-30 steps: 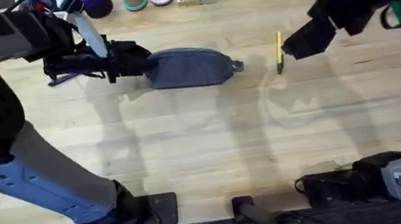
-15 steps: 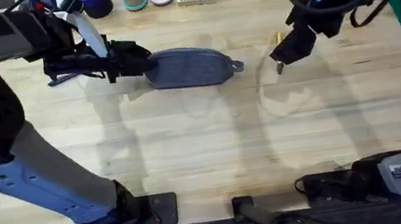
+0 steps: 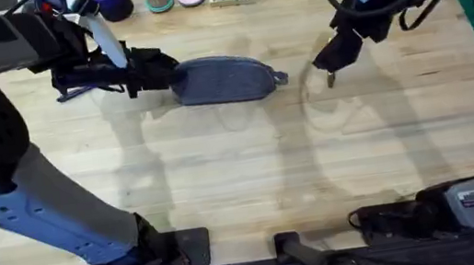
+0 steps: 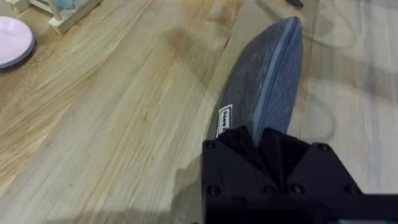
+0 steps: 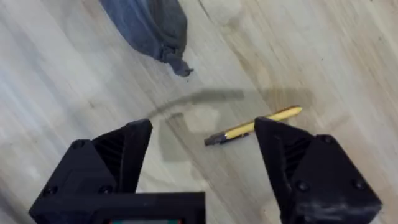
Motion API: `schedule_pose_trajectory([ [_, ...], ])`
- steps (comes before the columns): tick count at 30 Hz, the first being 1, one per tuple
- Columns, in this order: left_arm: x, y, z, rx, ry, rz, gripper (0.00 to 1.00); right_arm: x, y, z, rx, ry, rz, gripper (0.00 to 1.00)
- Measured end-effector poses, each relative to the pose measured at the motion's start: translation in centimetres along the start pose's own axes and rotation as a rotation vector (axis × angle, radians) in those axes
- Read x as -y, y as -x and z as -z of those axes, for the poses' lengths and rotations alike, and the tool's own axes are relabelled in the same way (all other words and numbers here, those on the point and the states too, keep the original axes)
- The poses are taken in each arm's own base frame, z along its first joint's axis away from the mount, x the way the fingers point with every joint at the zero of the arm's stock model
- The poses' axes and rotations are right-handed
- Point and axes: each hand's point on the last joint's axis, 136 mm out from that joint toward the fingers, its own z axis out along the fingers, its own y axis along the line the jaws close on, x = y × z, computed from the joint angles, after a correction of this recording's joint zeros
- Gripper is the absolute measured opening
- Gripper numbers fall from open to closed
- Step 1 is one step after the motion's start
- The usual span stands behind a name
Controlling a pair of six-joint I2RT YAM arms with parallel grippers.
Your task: Unzip the bag, pick up the pens from the table one at a time and place them inside, then zip the bag closed.
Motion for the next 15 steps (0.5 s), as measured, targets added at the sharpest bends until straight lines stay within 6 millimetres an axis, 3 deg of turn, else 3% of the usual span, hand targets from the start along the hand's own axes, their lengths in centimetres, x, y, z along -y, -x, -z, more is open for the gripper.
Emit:
schedule_pose_trajectory([
  [15,0.0,0.0,0.0,0.000,0.000,0.000,0.041,0.4,0.8,-1.9,0.037,0.049,0.028,0.996],
])
